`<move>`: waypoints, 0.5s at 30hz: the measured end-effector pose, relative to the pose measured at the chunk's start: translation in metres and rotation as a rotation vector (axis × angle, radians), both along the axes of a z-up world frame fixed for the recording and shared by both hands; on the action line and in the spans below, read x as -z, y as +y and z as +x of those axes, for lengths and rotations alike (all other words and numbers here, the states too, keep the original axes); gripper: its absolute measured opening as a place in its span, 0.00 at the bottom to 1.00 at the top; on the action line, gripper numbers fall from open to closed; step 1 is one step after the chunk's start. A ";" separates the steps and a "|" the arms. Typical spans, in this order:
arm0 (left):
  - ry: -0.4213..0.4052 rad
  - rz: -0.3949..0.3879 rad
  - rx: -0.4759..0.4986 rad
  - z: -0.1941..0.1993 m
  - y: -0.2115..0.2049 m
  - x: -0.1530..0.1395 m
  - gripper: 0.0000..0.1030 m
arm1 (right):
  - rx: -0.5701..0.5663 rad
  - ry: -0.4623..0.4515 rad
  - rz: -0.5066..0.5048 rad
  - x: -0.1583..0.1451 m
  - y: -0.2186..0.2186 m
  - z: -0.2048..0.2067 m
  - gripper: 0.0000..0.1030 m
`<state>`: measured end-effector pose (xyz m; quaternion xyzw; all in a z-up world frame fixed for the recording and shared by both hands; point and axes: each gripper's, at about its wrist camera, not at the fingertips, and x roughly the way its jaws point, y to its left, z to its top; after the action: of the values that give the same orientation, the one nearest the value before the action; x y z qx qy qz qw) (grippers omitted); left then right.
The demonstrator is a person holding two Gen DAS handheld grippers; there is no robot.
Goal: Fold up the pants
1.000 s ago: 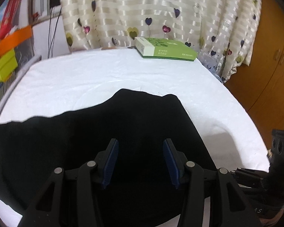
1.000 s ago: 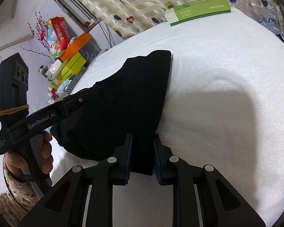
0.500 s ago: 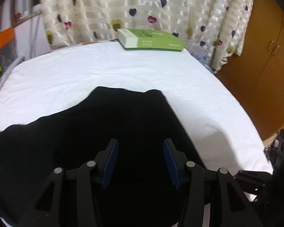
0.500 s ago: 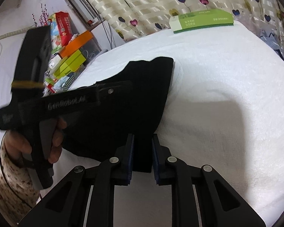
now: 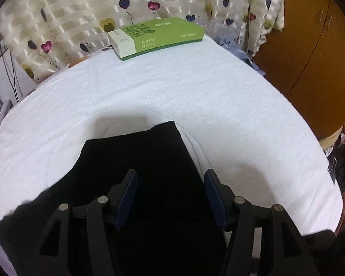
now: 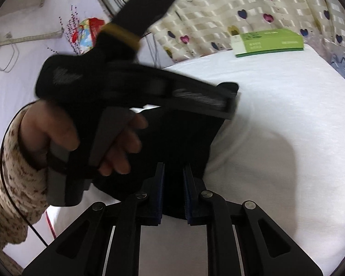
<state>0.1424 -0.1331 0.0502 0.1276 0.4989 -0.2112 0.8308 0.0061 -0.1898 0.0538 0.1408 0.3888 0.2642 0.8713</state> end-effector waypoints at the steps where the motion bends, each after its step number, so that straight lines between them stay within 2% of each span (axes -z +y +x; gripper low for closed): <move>1: 0.009 0.006 0.009 0.002 -0.001 0.001 0.61 | -0.006 -0.002 0.001 0.000 0.002 -0.001 0.14; 6: 0.038 0.131 0.049 0.010 -0.015 0.019 0.60 | -0.021 -0.014 -0.016 -0.001 0.009 -0.004 0.14; 9: 0.034 0.158 0.047 0.012 -0.014 0.021 0.59 | -0.017 -0.014 -0.024 -0.001 0.009 0.000 0.14; 12: 0.046 0.089 0.014 0.016 -0.003 0.016 0.43 | 0.002 -0.007 -0.035 -0.001 0.008 0.000 0.17; 14: 0.052 0.062 0.002 0.018 0.002 0.014 0.22 | 0.030 0.003 -0.028 0.000 0.005 0.002 0.18; 15: 0.051 0.050 0.000 0.018 0.004 0.012 0.19 | 0.042 0.010 -0.025 0.000 0.004 0.003 0.21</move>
<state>0.1602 -0.1292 0.0378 0.1430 0.5253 -0.2017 0.8142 0.0090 -0.1860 0.0536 0.1391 0.3933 0.2404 0.8764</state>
